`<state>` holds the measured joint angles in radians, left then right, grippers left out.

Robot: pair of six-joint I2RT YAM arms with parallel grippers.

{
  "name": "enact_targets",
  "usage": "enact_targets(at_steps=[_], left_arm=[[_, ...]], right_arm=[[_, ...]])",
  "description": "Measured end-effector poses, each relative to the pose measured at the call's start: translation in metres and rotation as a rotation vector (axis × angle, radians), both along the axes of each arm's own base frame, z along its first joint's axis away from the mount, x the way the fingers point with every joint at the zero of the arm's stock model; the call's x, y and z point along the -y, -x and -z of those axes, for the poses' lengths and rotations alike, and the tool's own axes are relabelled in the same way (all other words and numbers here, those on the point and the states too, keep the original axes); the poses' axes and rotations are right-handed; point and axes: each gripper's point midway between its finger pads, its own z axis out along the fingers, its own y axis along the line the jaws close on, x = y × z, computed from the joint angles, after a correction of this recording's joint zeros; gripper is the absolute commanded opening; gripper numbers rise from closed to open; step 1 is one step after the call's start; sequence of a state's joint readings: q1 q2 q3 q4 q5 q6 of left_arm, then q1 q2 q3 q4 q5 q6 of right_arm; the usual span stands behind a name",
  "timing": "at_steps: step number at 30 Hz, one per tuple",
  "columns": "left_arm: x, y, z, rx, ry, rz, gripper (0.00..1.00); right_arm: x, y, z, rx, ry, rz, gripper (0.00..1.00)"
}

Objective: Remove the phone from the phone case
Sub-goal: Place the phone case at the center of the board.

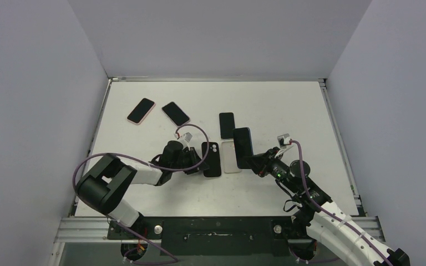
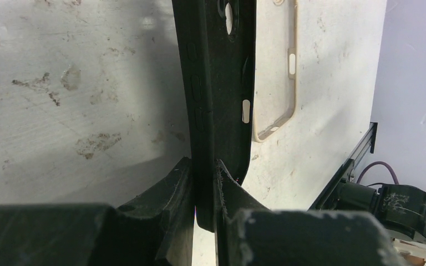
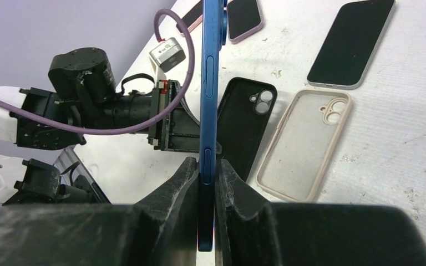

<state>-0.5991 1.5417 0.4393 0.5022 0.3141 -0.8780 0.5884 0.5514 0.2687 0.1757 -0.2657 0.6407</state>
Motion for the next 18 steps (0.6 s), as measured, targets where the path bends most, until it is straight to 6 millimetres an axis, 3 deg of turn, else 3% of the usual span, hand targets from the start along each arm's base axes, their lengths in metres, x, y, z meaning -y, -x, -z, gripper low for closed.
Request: enact_targets(at_steps=[9,18], left_arm=[[0.010,-0.006,0.011,-0.033,0.009,0.009,0.11],[0.017,-0.012,0.008,-0.030,0.036,0.009,0.33]], right_arm=[[0.000,0.000,0.002,-0.004,0.005,0.000,0.00],[0.000,0.000,0.002,-0.005,0.005,0.001,0.00]])
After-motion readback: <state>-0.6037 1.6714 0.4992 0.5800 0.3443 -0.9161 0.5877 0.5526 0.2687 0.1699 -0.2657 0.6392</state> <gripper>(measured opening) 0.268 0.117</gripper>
